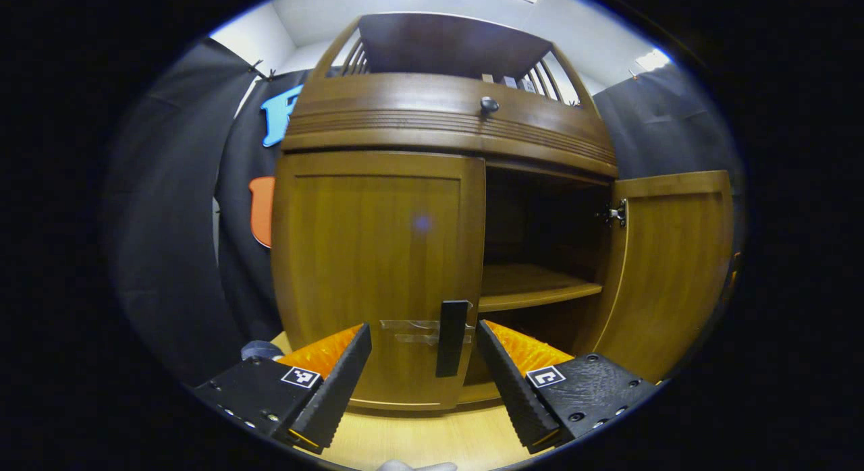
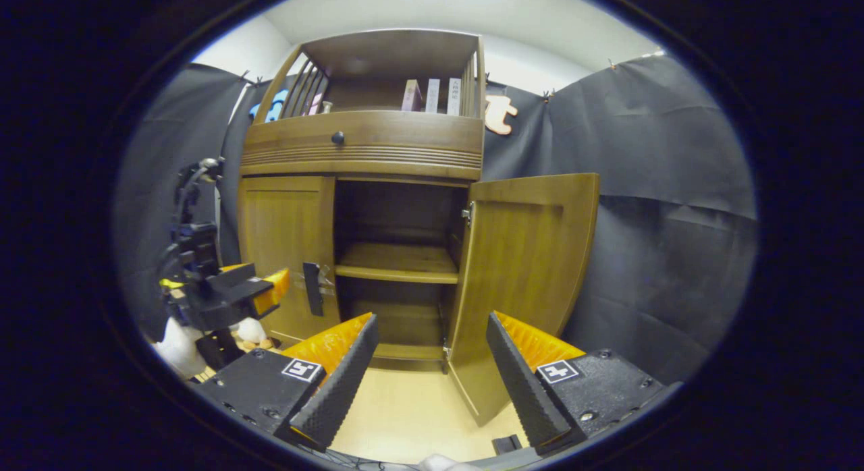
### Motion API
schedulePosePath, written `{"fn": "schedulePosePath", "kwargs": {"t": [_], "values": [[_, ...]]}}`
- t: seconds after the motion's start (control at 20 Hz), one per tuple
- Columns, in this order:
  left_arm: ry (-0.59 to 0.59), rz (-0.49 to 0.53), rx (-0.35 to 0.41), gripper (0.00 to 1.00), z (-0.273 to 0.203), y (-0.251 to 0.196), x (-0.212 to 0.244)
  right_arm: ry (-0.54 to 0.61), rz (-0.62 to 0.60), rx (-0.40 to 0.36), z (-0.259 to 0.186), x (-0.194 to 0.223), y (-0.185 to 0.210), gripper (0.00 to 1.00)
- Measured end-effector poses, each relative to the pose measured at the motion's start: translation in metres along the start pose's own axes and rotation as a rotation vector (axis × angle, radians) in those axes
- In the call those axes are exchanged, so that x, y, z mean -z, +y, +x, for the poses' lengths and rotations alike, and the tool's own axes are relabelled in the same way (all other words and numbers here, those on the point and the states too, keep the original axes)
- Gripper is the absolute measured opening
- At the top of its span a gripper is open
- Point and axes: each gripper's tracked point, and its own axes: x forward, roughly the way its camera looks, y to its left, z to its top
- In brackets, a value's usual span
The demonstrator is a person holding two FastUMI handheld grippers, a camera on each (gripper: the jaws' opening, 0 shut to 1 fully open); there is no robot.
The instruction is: Open the right door of the double-door shoe cabinet with the right hand, and open the left door with the left hand.
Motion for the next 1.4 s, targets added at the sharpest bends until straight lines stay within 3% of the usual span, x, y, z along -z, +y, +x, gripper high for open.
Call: {"fn": "schedulePosePath", "kwargs": {"t": [0.2,0.45,0.5,0.55,0.95,1.4], "values": [[0.010,0.026,-0.010,0.95,0.050,-0.006,0.026,0.029,-0.023,0.026,0.000,0.005,-0.008,1.00],[-0.002,0.046,-0.008,0.95,0.079,-0.017,0.033,0.065,-0.050,0.038,0.002,0.017,-0.013,1.00],[0.001,0.041,-0.008,0.84,0.083,-0.018,0.033,0.074,-0.047,0.035,0.002,0.019,-0.012,1.00],[-0.004,0.038,-0.012,0.92,0.085,-0.018,0.032,0.083,-0.047,0.033,0.003,0.022,-0.012,1.00],[0.008,0.052,-0.015,0.31,0.089,-0.016,0.035,0.111,-0.031,0.040,0.006,0.030,-0.018,1.00],[0.026,0.038,0.010,0.28,0.059,-0.015,0.037,0.128,-0.014,0.033,-0.001,0.037,-0.024,1.00]]}}
